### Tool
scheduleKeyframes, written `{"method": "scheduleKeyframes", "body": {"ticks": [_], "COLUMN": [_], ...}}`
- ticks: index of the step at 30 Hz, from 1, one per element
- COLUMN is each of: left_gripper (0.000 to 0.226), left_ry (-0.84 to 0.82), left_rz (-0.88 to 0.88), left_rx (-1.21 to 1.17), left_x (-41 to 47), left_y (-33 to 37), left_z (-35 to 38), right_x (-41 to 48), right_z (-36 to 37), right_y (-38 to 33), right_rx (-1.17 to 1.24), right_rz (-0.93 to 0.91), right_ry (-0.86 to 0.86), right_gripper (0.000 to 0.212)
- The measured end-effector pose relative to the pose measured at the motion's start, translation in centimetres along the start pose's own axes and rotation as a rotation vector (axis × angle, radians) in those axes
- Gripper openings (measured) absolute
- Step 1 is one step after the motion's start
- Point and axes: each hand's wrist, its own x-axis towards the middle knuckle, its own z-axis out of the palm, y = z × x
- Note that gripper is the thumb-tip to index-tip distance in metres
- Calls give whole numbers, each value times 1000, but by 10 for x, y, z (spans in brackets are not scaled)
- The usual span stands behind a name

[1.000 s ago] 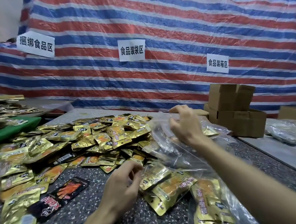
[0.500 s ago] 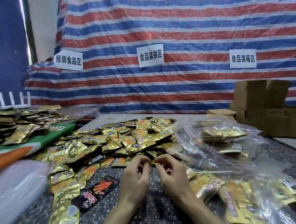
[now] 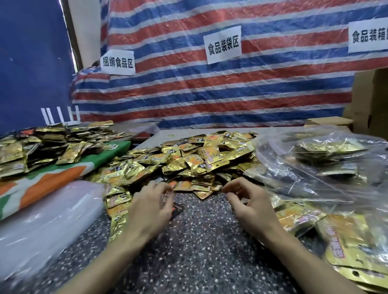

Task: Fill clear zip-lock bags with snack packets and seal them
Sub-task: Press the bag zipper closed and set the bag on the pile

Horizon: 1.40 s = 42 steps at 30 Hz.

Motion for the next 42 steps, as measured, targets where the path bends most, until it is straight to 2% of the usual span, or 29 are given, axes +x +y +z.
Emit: {"method": "scheduleKeyframes", "body": {"ticks": [3,5,7,9,11,13,16,20,22,24,27,31,34,37,39,42], "left_gripper": [25,33,39,30,12,7,9,33,35,30,28,20,14,6,3,10], "left_ry": [86,80,-54,-206,-216,-106,-9,-105,-108,-48,128,266,240,172,142,122], "left_rz": [-150,-286,-483,-631,-655,-644,-616,-668,-664,-622,-476,-149,107,338,474,632], "left_rx": [257,456,620,662,655,643,618,533,500,519,496,237,34,-110,-114,-112], "left_x": [-3,-6,-9,-14,-20,-21,-19,-16,-14,-13,-8,-1,0,3,2,-5], "left_y": [-46,-78,-105,-123,-131,-134,-127,-122,-122,-116,-93,-26,31,70,82,83], "left_z": [-34,-56,-75,-87,-93,-97,-103,-110,-111,-110,-104,-87,-64,-29,-2,31], "right_x": [-1,-1,-2,-2,-3,-3,-3,-3,-4,-3,-3,-4,-5,-3,-1,0], "right_z": [0,1,1,1,1,0,0,-1,0,1,2,3,2,-1,-4,-7], "right_y": [-1,-2,-3,-4,-5,-5,-4,-2,-3,-3,-4,-5,-9,-14,-15,-14], "right_rx": [-9,-9,2,5,9,16,7,8,4,0,23,91,344,568,599,482], "right_rz": [-26,-46,-50,-50,-49,-42,-30,-32,-32,-28,-12,35,110,203,235,216], "right_ry": [0,-6,-9,-9,-13,-23,-20,1,-5,-7,-14,-45,-67,-13,42,82], "right_gripper": [28,30,29,28,29,29,28,26,27,27,26,19,5,31,40,44]}}
